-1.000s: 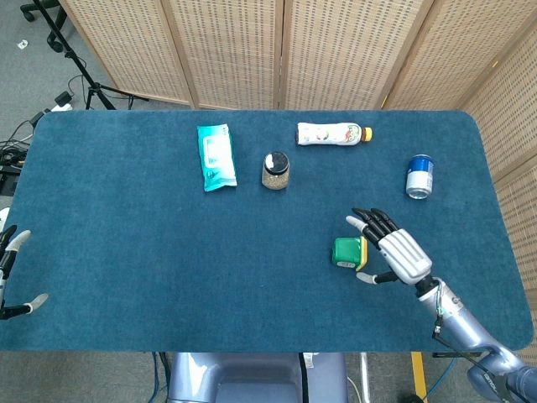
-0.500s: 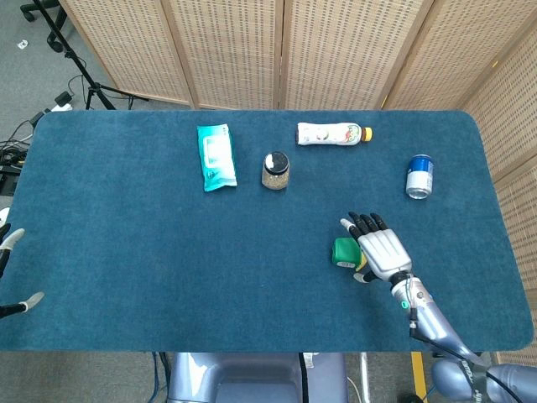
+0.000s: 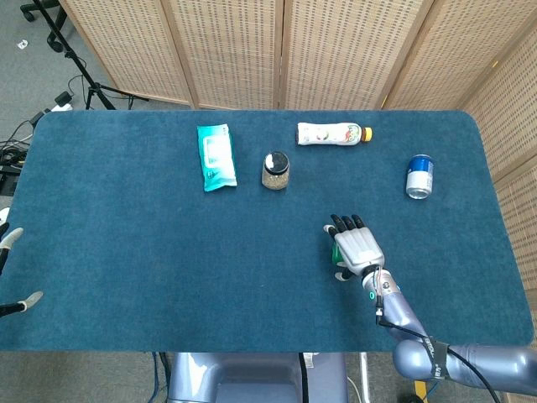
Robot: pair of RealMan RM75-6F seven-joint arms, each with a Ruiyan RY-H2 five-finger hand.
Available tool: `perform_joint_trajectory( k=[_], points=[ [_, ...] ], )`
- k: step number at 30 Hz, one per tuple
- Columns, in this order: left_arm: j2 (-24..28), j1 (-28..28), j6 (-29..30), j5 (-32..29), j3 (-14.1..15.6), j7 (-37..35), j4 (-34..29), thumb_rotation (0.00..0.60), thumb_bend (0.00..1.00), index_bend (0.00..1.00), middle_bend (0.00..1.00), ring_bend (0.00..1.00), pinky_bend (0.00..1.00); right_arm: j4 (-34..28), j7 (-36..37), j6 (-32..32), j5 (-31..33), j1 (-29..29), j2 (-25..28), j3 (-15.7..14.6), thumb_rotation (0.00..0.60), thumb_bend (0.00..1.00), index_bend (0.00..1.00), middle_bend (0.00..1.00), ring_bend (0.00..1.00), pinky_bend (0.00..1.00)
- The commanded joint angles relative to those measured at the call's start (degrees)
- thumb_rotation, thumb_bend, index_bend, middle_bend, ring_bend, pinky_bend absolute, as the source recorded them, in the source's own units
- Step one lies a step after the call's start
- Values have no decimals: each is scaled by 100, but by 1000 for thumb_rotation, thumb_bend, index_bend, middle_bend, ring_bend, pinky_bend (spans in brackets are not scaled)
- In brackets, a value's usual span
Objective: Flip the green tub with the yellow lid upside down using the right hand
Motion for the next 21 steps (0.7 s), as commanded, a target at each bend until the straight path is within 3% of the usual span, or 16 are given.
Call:
perform_joint_trajectory(
  k=[1, 15, 21],
  points=[
    [-1, 18, 41, 23, 5, 1, -5, 600, 0, 0, 0, 0, 0, 135, -144, 95, 189, 111, -129, 13, 600, 0, 175, 64, 0, 0],
    [4, -3, -12, -51, -20, -17, 9, 600, 0, 0, 0, 0, 0, 548, -554, 315, 899, 401, -448, 0, 600, 4, 345, 258, 0, 0],
    [0, -11, -25, -44, -16, -4, 7, 600, 0, 0, 0, 0, 0, 648, -580, 394, 815, 418, -526, -45, 600, 101, 462, 386, 39, 0]
  ],
)
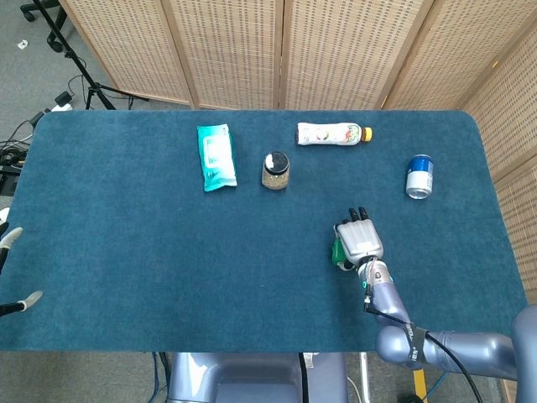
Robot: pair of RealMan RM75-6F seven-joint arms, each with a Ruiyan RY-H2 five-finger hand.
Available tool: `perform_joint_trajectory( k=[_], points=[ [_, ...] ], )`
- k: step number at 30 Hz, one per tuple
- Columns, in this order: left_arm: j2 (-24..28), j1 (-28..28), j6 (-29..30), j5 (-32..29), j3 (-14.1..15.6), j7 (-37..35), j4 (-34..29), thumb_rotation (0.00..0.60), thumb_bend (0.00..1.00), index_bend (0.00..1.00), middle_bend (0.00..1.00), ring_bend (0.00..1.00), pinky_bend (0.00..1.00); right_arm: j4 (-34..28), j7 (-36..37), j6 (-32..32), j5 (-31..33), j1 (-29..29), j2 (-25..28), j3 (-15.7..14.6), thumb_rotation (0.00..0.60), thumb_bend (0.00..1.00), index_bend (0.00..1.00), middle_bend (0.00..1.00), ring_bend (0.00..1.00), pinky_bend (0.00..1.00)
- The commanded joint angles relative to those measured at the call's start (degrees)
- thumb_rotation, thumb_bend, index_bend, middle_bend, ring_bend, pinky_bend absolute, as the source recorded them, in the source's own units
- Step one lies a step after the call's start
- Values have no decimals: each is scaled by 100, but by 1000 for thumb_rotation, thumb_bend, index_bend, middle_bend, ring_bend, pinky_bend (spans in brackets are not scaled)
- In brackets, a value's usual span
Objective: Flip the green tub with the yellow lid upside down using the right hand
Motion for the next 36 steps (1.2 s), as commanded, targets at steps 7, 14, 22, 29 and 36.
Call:
perform_joint_trajectory(
  k=[7, 14, 22, 29, 36],
  points=[
    [-9, -6, -8, -5, 0, 24, 0, 600, 0, 0, 0, 0, 0, 105, 164, 18, -414, -90, -53, -105, 600, 238, 532, 457, 125, 2],
    [-28, -24, -46, -39, -6, 61, 5, 600, 0, 0, 0, 0, 0, -168, 1000, -47, -1468, -380, 251, -46, 600, 334, 546, 473, 149, 49],
    [-67, -36, -63, -12, 20, 203, -42, 600, 0, 0, 0, 0, 0, 462, 4377, -443, -4175, -1173, 655, 26, 600, 449, 554, 480, 151, 48],
    [-120, -74, -131, -42, 28, 375, -72, 600, 0, 0, 0, 0, 0, 1969, 7205, -116, -5485, -1612, 185, -99, 600, 517, 558, 480, 151, 48],
    [-195, -106, -178, -106, 21, 604, -104, 600, 0, 0, 0, 0, 0, 3502, 9429, 111, -6077, -1755, -484, -200, 600, 604, 559, 480, 150, 48]
  ],
)
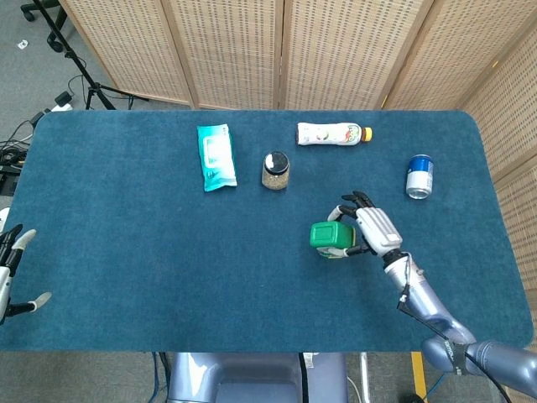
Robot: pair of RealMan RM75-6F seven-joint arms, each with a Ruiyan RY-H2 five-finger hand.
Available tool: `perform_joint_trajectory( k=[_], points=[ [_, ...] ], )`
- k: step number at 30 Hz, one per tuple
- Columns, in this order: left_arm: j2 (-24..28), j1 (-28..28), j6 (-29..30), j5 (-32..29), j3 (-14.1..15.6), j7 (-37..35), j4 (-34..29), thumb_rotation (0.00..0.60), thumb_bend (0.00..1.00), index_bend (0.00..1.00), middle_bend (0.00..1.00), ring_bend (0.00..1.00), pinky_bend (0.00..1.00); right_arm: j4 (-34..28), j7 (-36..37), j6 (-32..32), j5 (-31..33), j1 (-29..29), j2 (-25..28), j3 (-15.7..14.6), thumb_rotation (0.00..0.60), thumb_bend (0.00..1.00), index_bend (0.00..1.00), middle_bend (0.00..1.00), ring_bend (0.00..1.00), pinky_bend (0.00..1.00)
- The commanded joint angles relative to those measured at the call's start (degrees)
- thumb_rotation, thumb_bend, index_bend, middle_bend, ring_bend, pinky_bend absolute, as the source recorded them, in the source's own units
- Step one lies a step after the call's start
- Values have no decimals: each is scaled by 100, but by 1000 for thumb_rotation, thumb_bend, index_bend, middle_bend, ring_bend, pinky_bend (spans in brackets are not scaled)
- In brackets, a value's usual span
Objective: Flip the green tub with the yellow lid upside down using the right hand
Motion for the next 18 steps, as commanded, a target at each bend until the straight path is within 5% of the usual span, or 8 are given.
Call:
perform_joint_trajectory(
  k=[1, 18],
  points=[
    [-34, -12, -15, -31, -5, 80, -18, 600, 0, 0, 0, 0, 0, 1448, 1769, 178, -809, -318, -611, -120, 600, 615, 559, 480, 150, 48],
    [-173, -70, -93, -222, -50, 427, -41, 600, 0, 0, 0, 0, 0, 3805, 3301, -97, -1230, -403, -1636, -517, 600, 620, 564, 474, 149, 48]
  ],
)
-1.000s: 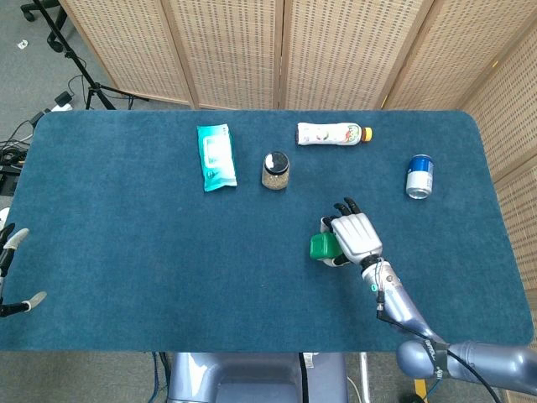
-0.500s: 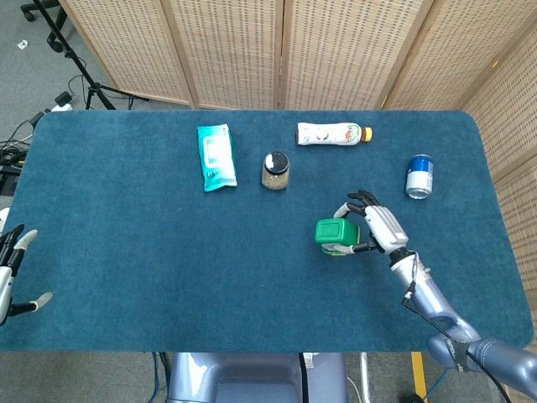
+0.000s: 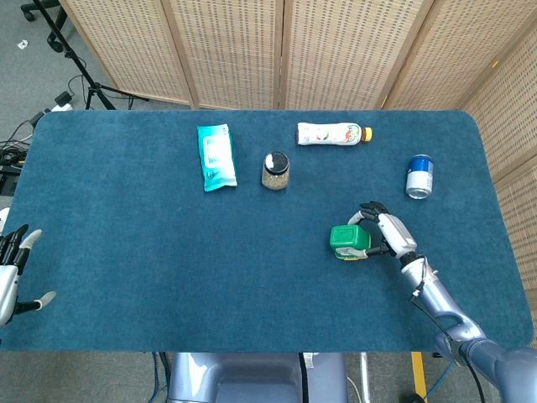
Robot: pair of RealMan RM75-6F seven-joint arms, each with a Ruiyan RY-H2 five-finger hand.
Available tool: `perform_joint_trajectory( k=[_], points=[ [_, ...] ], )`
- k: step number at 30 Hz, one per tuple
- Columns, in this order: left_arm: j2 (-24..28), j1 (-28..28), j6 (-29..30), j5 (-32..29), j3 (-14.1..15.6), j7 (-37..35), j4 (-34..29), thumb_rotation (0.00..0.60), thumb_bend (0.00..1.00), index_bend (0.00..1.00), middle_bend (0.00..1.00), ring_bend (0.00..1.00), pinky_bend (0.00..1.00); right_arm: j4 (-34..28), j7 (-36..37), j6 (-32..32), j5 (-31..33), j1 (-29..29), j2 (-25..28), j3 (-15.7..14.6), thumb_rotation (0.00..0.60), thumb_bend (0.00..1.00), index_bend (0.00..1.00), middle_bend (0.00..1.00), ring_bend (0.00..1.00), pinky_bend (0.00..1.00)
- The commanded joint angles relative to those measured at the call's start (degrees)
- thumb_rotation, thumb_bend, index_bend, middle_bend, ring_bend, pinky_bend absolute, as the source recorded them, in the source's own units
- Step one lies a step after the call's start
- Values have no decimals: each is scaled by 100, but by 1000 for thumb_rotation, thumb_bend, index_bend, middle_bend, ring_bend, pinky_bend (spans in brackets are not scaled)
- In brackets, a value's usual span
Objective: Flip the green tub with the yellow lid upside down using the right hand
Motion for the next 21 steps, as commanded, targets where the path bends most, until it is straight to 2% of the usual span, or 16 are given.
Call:
perform_joint_trajectory(
  k=[1, 2, 3, 5, 6, 7, 8, 16, 21],
  points=[
    [-4, -4, -6, -15, -5, 4, -1, 600, 0, 0, 0, 0, 0, 287, 229, -18, -93, -42, -168, -77, 600, 620, 564, 466, 143, 48],
    [-5, -5, -7, -18, -5, 8, 1, 600, 0, 0, 0, 0, 0, 353, 297, -6, -117, -52, -187, -94, 600, 620, 552, 443, 128, 48],
    [-6, -6, -10, -16, -4, 9, 0, 600, 0, 0, 0, 0, 0, 412, 368, 10, -150, -59, -197, -118, 600, 619, 505, 380, 92, 48],
    [-5, -6, -7, -10, -1, 6, -1, 600, 0, 0, 0, 0, 0, 493, 512, 60, -244, -73, -188, -193, 600, 601, 310, 176, 26, 46],
    [-6, -5, -3, -6, 0, 7, 2, 600, 0, 0, 0, 0, 0, 532, 620, 112, -314, -85, -171, -248, 600, 586, 163, 68, 3, 32],
    [-6, -3, 4, -4, 0, 7, 2, 600, 0, 0, 0, 0, 0, 550, 766, 192, -399, -96, -142, -309, 600, 575, 70, 12, 0, 20],
    [-6, -3, 7, -2, 0, 4, 2, 600, 0, 0, 0, 0, 0, 558, 873, 268, -445, -107, -122, -334, 600, 570, 22, 0, 0, 10],
    [16, 19, 53, 37, 10, -53, 1, 600, 0, 0, 0, 0, 0, 774, 1317, 1125, -529, -386, -5, -284, 600, 569, 0, 0, 0, 0],
    [51, 49, 113, 96, 24, -128, -15, 600, 0, 0, 0, 0, 0, 676, 1217, 1744, -563, -577, 234, -209, 600, 550, 0, 0, 0, 0]
  ],
)
